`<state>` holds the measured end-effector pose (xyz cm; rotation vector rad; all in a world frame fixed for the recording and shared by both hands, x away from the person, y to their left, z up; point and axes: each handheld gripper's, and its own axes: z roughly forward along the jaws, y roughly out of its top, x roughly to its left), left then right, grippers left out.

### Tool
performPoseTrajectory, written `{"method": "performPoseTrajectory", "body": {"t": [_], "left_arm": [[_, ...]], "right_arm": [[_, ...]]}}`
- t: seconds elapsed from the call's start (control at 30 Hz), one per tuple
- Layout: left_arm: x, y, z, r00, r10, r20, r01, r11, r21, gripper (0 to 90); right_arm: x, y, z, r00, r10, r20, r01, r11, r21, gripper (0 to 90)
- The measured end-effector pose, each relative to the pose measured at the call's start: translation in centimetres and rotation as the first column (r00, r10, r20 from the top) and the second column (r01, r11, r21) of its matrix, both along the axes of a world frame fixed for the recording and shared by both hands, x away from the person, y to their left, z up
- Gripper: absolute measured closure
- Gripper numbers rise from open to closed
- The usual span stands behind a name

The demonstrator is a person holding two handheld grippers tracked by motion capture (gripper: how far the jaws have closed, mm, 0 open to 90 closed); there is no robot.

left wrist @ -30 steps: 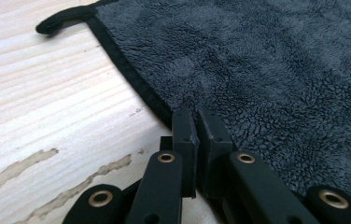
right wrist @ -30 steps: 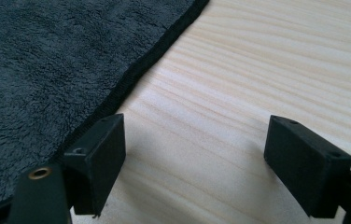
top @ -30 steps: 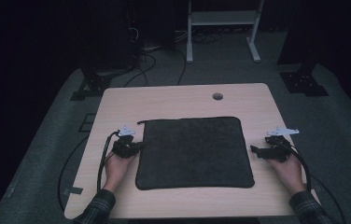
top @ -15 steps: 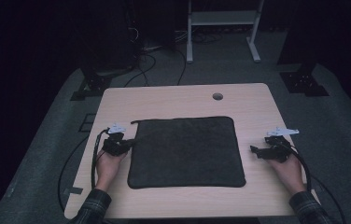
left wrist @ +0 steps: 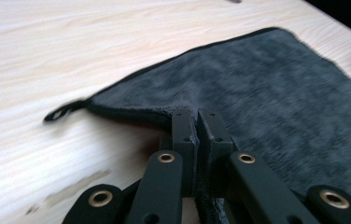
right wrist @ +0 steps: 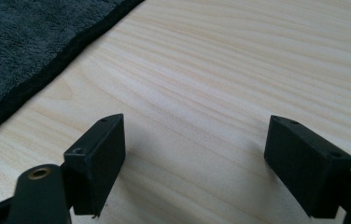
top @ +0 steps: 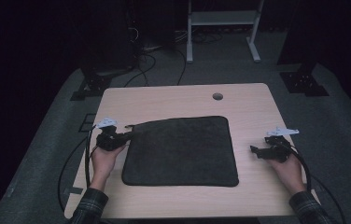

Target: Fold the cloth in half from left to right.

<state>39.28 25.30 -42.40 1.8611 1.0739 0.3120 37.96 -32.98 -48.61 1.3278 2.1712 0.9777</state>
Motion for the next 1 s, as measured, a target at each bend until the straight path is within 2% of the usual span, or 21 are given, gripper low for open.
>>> {"method": "performPoseTrajectory", "body": {"t": [0.2,0.53,0.7,1.0], "left_arm": [[0.3,-1.5,0.4,0.9989,-0.046,0.002,0.046,0.9984,-0.033,85.9],[1.2,-4.4,0.9,0.9932,-0.115,0.012,0.116,0.9917,-0.055,85.9],[1.5,-6.3,1.0,0.9879,-0.155,0.012,0.155,0.9866,-0.051,86.0],[2.3,-9.9,0.8,0.9734,-0.229,0.004,0.229,0.9723,-0.047,86.0]], "right_arm": [[0.0,0.0,0.0,1.0,0.0,0.0,0.0,1.0,0.0,19.7],[0.0,0.0,0.0,1.0,0.0,0.0,0.0,1.0,0.0,19.6],[0.0,0.0,0.0,1.0,0.0,0.0,0.0,1.0,0.0,19.7],[0.0,0.0,0.0,1.0,0.005,-0.002,-0.005,1.0,-0.002,17.6]]}}
